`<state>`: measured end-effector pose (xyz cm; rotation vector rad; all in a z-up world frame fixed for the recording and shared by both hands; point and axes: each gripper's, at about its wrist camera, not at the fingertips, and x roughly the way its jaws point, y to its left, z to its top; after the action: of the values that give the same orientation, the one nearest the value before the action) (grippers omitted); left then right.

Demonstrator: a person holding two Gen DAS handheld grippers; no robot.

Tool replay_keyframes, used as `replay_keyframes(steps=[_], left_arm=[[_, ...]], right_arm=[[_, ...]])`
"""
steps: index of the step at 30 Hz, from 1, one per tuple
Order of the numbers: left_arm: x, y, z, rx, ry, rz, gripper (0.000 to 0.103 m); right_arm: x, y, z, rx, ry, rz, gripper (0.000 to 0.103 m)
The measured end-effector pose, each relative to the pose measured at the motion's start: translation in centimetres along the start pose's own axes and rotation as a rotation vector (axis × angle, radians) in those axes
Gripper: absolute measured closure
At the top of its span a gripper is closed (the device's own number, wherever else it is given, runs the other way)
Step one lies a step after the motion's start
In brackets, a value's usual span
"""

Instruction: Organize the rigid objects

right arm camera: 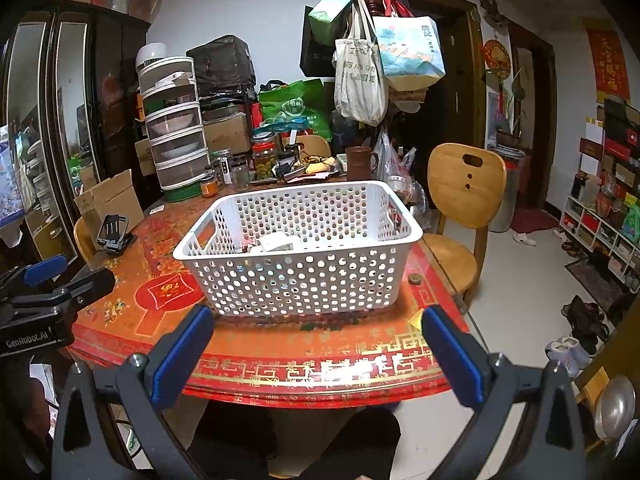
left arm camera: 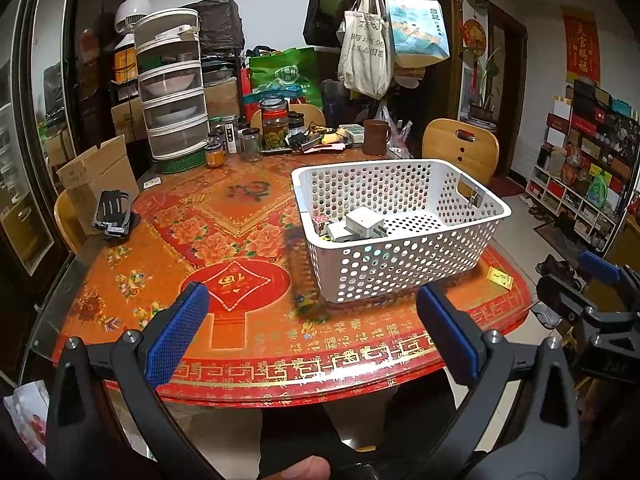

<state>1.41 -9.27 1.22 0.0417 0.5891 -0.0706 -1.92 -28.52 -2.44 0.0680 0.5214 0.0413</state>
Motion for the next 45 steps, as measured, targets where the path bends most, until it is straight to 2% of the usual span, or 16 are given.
replay_keyframes(steps=[45], left_arm=[[0.00,0.44,-0.38,0.003,0.005,-0.002,0.001]], right_arm=[[-0.35,0.33,0.11,-0.016,0.006,0.011,0.000]])
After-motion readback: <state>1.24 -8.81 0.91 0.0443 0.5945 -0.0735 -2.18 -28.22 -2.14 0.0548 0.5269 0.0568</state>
